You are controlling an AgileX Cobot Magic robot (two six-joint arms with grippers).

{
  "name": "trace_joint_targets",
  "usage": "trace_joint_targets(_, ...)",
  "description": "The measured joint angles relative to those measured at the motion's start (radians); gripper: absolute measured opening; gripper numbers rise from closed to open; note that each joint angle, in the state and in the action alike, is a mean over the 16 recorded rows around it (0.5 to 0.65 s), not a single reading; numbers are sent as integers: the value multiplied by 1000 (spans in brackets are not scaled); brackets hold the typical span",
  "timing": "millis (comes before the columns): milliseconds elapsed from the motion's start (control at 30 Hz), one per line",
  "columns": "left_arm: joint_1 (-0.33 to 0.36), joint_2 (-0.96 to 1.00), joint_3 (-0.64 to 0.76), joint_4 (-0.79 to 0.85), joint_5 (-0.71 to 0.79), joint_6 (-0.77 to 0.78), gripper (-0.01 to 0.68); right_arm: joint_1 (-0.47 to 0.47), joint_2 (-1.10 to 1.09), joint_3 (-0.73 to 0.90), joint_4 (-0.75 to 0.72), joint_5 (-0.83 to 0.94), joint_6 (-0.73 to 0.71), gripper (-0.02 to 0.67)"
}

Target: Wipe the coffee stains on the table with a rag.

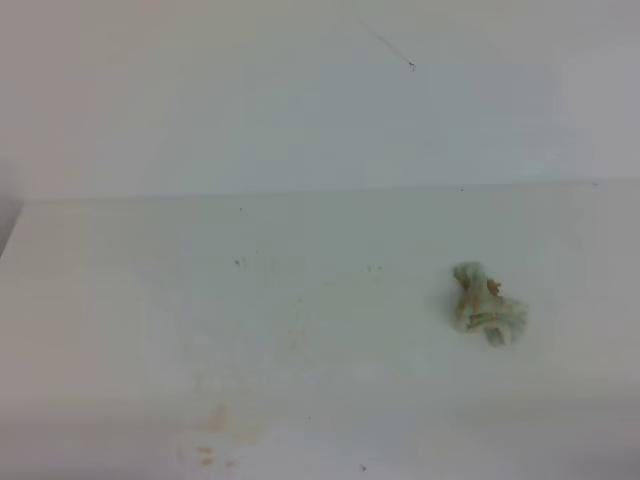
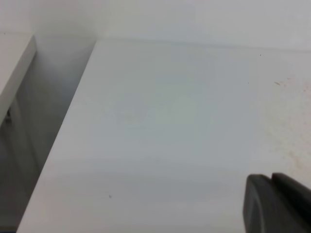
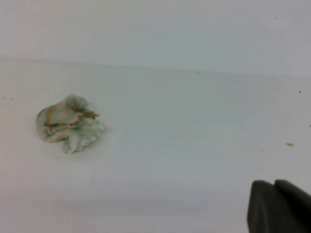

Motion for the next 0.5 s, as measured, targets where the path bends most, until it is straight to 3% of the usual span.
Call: trace_joint_targets(500,0,0,0,0,0,0,-3,0,-3,9,-1,-4,1,2)
